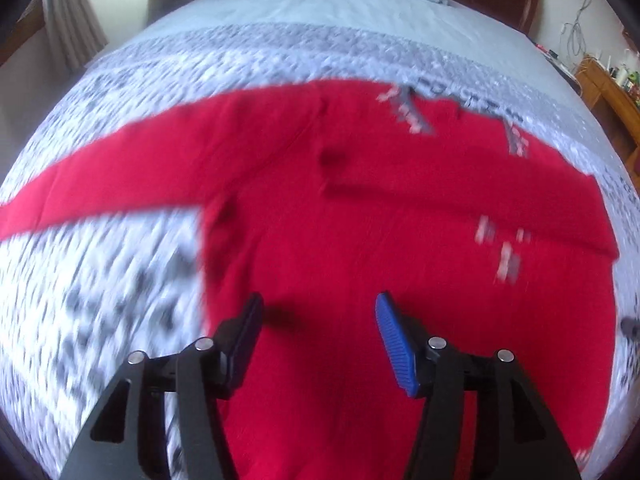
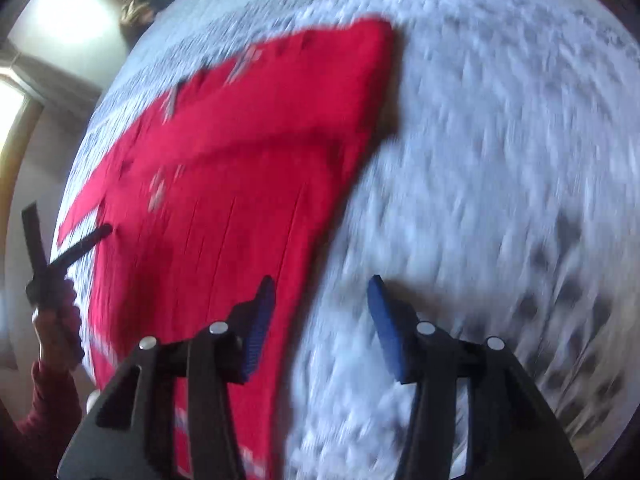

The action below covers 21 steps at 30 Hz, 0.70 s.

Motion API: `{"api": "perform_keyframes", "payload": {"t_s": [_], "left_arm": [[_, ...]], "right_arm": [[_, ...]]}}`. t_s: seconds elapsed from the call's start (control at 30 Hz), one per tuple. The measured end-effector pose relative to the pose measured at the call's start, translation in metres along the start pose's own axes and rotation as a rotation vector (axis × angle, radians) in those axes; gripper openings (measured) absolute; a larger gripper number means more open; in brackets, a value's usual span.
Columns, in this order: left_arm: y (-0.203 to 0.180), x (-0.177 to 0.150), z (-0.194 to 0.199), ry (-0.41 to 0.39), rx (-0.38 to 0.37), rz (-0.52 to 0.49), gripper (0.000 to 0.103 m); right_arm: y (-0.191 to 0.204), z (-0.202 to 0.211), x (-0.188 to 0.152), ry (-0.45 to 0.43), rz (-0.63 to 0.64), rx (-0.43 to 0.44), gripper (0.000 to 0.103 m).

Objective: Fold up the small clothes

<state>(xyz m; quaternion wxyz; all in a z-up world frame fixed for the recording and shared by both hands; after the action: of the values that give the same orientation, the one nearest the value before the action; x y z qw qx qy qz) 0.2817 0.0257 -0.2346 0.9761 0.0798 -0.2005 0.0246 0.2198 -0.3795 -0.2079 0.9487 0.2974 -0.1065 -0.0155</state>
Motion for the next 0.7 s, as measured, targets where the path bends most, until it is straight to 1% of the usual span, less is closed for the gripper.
{"api": "perform_keyframes", "payload": {"t_s": [0.03,0.1,0.17,0.23,0.27,0.33,0.37,0.43,0.47,0.5,0.57,0.6,0.67,0.7], "left_arm": [[0.008,-0.013,0.004,0.012,0.003,0.009,0.059],[0.020,-0.033,0.012,0.012,0.013,0.010,0.059],[0.031,-0.056,0.024,0.002,0.035,0.012,0.060],[0.039,-0.074,0.030,0.014,0.016,0.031,0.062],[0.040,-0.081,0.032,0.017,0.013,0.039,0.064],[0.041,-0.090,0.033,0.020,0.014,0.035,0.064],[0.042,-0.093,0.033,0.014,0.024,0.031,0.064],[0.044,-0.099,0.037,0.018,0.034,0.032,0.064],[0.045,-0.101,0.041,0.022,0.021,0.038,0.064],[0.045,-0.103,0.044,0.023,0.017,0.038,0.064],[0.045,-0.111,0.039,0.052,0.034,0.020,0.065],[0.043,-0.114,0.036,0.048,0.030,0.015,0.066],[0.043,-0.116,0.036,0.029,0.028,0.006,0.067],[0.045,-0.116,0.038,0.032,0.017,0.014,0.067]], "right_arm": [[0.005,-0.002,-0.020,0.012,0.005,0.024,0.047],[0.014,-0.005,-0.050,0.027,0.014,0.036,0.047],[0.024,-0.004,-0.070,0.027,0.010,0.057,0.047],[0.036,-0.008,-0.084,0.040,-0.010,0.129,0.039],[0.043,-0.014,-0.095,0.067,-0.016,0.163,0.033],[0.048,-0.019,-0.105,0.074,-0.019,0.134,0.019],[0.048,-0.021,-0.108,0.078,-0.024,0.117,0.007],[0.051,-0.013,-0.107,0.058,-0.060,0.138,0.007],[0.054,-0.007,-0.107,0.047,-0.057,0.139,0.006],[0.057,-0.001,-0.108,0.043,-0.045,0.117,0.006],[0.053,-0.003,-0.113,0.064,-0.049,0.011,0.006],[0.047,-0.013,-0.113,0.084,-0.053,-0.049,0.007],[0.046,-0.027,-0.111,0.086,-0.063,-0.064,0.009],[0.050,-0.027,-0.110,0.081,-0.062,-0.064,0.015]]}}
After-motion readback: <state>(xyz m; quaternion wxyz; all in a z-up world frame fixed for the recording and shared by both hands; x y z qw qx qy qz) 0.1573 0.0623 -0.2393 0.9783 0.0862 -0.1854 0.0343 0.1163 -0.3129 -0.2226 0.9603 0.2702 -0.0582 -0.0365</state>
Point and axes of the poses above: each gripper's, at about its wrist camera, not at the fingertips, and z roughly against the way its jaws point, y to its left, x to its top, the point moved 7 cm from there along -z, roughly the way its jaws point, and after that the axes turned 12 degrees about x, right-handed, at the moved point
